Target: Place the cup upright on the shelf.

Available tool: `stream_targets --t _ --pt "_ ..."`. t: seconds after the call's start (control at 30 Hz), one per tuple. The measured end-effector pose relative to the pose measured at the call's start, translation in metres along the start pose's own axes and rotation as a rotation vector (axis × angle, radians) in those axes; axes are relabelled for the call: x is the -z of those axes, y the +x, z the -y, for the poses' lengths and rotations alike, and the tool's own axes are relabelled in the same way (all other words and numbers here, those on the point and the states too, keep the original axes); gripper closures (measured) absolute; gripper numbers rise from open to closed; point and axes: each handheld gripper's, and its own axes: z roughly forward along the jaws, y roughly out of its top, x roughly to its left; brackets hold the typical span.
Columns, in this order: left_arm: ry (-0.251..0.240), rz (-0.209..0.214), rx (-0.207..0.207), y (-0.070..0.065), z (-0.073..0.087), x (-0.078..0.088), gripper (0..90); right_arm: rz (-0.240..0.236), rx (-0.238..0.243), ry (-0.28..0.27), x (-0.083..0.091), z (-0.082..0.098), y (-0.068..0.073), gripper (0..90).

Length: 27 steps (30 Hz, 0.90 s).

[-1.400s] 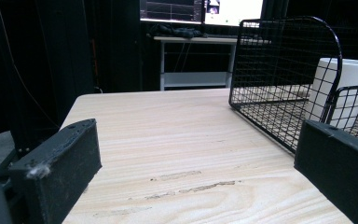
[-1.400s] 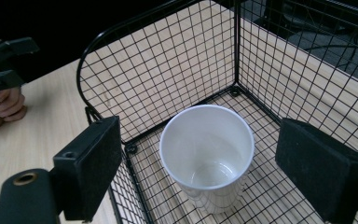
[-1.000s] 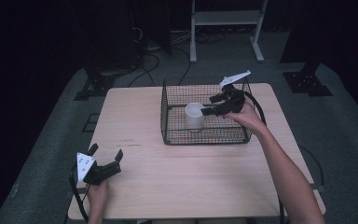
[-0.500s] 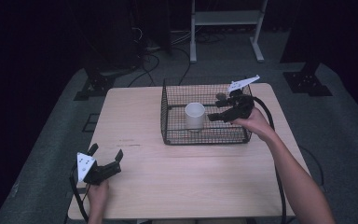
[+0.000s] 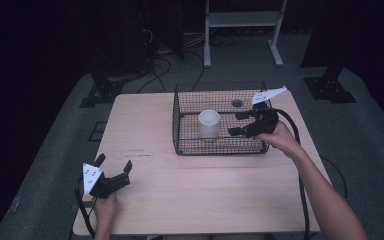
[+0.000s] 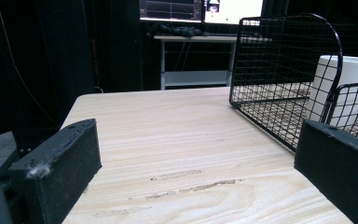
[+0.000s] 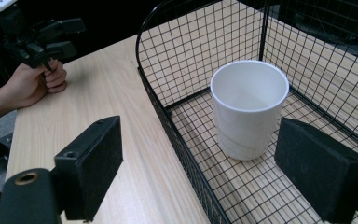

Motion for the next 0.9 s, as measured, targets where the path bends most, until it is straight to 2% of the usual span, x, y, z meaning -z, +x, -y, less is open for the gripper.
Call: stream_targets --t 0.8,0.9 --pt "0.002 0.0 -0.002 0.0 0.0 0.0 0.0 0.002 0.014 -0.002 0.013 0.029 0.015 14.2" --pt "0.002 0.0 -0.002 0.0 0.0 0.0 0.0 0.004 0.021 -0.024 0.018 0.033 0.017 14.3"
